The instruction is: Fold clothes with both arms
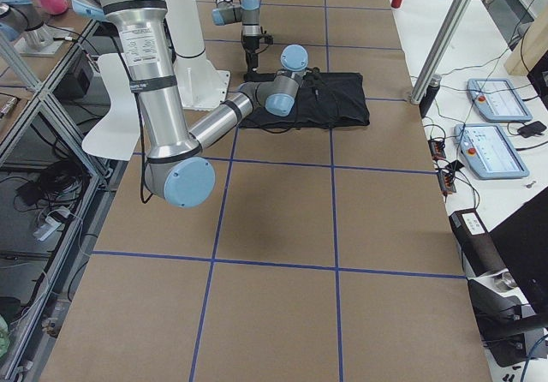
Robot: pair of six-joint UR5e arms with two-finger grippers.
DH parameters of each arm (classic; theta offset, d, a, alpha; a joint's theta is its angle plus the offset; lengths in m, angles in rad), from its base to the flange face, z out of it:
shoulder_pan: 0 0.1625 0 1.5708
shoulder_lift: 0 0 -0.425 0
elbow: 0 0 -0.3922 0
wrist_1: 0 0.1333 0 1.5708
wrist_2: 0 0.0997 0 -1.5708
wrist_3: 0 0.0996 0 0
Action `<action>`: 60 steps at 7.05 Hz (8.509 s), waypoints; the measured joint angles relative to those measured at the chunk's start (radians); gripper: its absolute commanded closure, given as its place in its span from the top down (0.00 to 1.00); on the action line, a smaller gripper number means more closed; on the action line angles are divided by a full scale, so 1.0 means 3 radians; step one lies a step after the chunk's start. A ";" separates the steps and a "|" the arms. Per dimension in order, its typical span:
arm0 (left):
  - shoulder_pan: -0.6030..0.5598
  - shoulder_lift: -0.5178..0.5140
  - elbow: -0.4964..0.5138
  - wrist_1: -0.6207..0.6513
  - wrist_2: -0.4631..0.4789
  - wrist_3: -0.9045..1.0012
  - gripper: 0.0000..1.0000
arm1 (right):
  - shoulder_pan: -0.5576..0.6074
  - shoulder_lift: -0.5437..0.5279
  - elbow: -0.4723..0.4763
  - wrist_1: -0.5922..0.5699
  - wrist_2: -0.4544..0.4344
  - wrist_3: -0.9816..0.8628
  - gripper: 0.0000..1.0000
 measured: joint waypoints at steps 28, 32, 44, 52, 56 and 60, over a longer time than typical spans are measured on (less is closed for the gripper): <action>-0.0145 -0.0064 -0.0578 0.0512 -0.0205 -0.0015 0.00 | -0.1311 0.0103 -0.0004 -0.0906 -0.0993 0.1337 1.00; -0.0145 -0.0069 -0.0581 0.0512 -0.0205 -0.0024 0.00 | -0.1315 0.0106 -0.0102 -0.0915 -0.1035 0.1331 1.00; -0.0140 -0.0074 -0.0595 0.0512 -0.0205 -0.0030 0.00 | -0.1439 0.0078 -0.0115 -0.0955 -0.1113 0.1329 0.98; -0.0140 -0.0077 -0.0604 0.0512 -0.0204 -0.0029 0.00 | -0.1436 0.0078 -0.0119 -0.0987 -0.1112 0.1329 0.53; -0.0140 -0.0067 -0.0627 0.0512 -0.0205 -0.0030 0.00 | -0.1409 0.0096 -0.0120 -0.0983 -0.1104 0.1309 0.00; -0.0143 -0.0064 -0.0641 0.0512 -0.0205 -0.0030 0.00 | -0.1362 0.0113 -0.0078 -0.0960 -0.1084 0.1313 0.00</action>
